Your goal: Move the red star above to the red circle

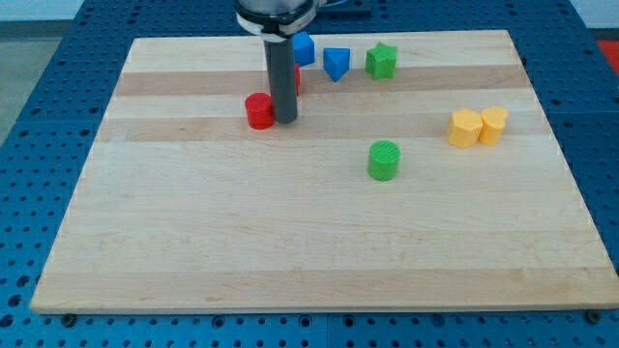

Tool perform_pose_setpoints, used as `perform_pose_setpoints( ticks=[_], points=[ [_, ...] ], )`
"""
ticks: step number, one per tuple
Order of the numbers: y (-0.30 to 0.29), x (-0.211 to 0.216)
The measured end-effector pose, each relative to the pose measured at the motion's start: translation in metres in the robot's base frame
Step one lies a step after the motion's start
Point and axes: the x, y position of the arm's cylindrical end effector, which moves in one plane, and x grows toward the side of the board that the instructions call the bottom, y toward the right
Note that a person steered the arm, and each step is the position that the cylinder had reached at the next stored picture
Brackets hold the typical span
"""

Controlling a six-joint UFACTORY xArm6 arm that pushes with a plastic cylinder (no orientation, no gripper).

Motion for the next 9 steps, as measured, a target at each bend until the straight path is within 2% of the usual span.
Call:
perform_pose_setpoints(
  ticks=[2, 3, 4, 5, 6, 9],
  points=[
    [-0.018, -0.005],
    [-0.002, -0.004],
    [0.058, -0.004],
    [0.081, -0.036],
    [0.065, -0.071],
    [0.054, -0.071]
  ],
)
